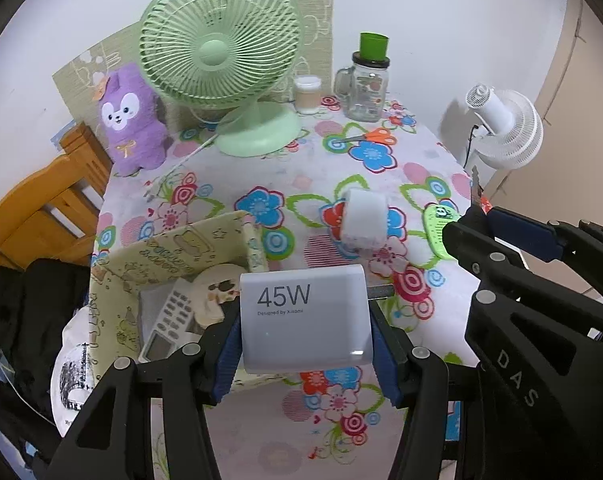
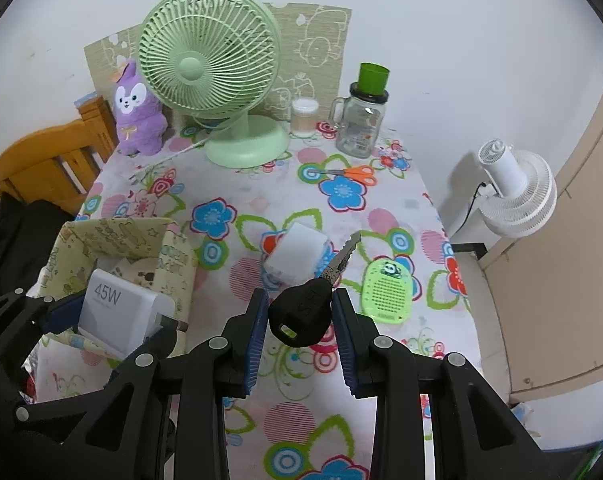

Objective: Organize rigid objects
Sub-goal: 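Carry the printed charger with the left tool while the right tool carries the key toward the box, then lower the printed charger into the box with the left tool while the right tool lowers the key, then open both tools and withdraw them from the box toward the power bank and speaker, then grasp the white power bank with the left tool while the right tool grasps the green panda speaker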

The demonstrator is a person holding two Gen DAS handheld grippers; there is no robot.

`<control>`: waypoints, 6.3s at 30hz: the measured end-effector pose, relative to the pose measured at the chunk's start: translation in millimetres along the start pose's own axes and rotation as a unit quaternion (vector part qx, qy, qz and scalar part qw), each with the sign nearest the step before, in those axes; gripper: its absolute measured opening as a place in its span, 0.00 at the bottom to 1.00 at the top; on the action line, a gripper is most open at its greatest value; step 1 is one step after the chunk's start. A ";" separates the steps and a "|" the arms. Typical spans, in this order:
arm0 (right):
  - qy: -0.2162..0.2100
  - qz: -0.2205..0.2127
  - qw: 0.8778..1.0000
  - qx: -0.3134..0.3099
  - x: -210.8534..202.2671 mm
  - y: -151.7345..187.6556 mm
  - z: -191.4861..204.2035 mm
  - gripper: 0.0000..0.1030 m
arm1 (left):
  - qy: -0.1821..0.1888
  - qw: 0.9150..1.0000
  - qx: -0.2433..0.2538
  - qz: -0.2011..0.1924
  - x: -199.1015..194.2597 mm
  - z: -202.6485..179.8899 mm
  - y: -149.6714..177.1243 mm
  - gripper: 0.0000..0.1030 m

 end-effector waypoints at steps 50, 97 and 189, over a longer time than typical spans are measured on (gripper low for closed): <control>-0.062 0.078 0.992 -0.083 83.9 -17.6 138.8 0.34 | -0.041 0.994 -0.047 0.089 86.2 125.1 30.1 0.56; -0.082 0.071 0.994 -0.025 40.2 18.8 124.1 0.81 | -0.038 0.998 0.004 0.043 28.6 103.3 49.5 0.97; -0.036 0.060 0.997 0.018 92.1 -2.8 -124.2 0.90 | 0.011 0.999 0.022 0.045 103.5 -92.0 -40.2 0.95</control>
Point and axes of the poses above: each gripper's, at about its wrist camera, not at the fingertips, and x roughly the way its jaws point, z to its left, y to its underside, the point moved 4 cm from there along x, roughly the way its jaws point, and after that the axes turned 3 degrees about -y, right-handed, at the moved point
